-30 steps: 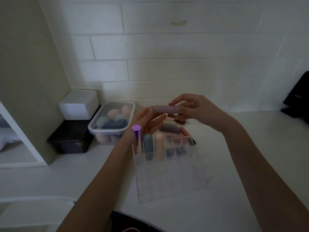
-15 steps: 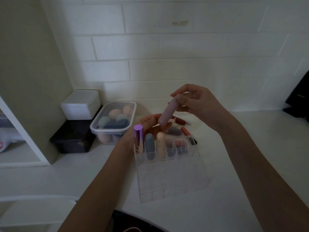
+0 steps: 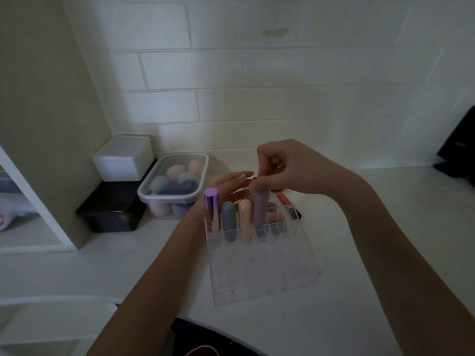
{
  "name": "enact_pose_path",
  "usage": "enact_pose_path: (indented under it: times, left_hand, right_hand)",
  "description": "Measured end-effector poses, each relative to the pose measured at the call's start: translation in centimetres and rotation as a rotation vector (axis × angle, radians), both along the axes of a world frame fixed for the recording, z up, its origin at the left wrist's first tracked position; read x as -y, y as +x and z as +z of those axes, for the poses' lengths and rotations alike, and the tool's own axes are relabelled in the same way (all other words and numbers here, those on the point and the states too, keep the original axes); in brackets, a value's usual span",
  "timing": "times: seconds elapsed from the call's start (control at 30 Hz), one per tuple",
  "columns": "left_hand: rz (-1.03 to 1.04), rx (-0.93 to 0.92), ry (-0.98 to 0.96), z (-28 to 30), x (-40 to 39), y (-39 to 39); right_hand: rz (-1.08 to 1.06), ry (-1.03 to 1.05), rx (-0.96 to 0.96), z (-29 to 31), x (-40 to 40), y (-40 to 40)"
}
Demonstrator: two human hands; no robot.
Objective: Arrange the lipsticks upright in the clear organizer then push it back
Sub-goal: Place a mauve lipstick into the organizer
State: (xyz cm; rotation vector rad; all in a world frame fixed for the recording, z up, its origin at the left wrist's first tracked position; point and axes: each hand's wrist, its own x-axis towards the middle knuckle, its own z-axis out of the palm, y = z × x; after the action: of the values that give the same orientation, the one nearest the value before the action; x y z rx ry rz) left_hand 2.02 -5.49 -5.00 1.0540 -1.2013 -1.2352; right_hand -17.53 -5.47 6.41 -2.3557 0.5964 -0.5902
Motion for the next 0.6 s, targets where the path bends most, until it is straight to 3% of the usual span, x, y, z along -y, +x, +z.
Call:
enact_pose_path:
  times: [0.27, 0.4, 0.6]
  left_hand:
    - [0.019, -0.015, 0.036, 0.2, -0.1, -0.5]
    - [-0.023, -0.065, 0.041, 0.1, -0.1, -0.4]
    - [0.172, 0.014, -0.092, -0.1, -0.9, -0.7]
  right_hand:
    - [-0.008, -0.092, -0.038, 0.5, 0.1, -0.5]
    - [0.021, -0.103, -0.150, -0.2, 0.3, -0.1]
    - [0.085, -0.032, -0.231, -1.0, 1.0, 0.0]
